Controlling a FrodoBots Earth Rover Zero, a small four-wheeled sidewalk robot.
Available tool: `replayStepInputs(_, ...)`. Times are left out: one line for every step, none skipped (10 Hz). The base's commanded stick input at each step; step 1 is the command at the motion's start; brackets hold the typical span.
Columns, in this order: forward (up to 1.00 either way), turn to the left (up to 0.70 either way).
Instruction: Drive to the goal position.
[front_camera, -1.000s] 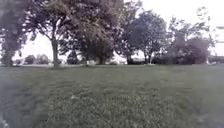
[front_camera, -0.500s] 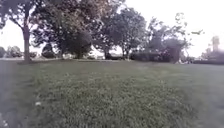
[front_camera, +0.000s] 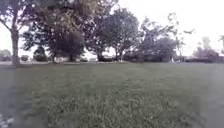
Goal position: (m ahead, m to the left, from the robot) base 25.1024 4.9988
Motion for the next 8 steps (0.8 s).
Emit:
replayStepInputs(0.70,0.00)
replayStepInputs(0.70,0.00)
replayStepInputs(0.70,0.00)
replayStepInputs(0.70,0.00)
replayStepInputs(0.70,0.00)
replayStepInputs(0.70,0.00)
replayStepInputs(0.70,0.00)
replayStepInputs(0.70,0.00)
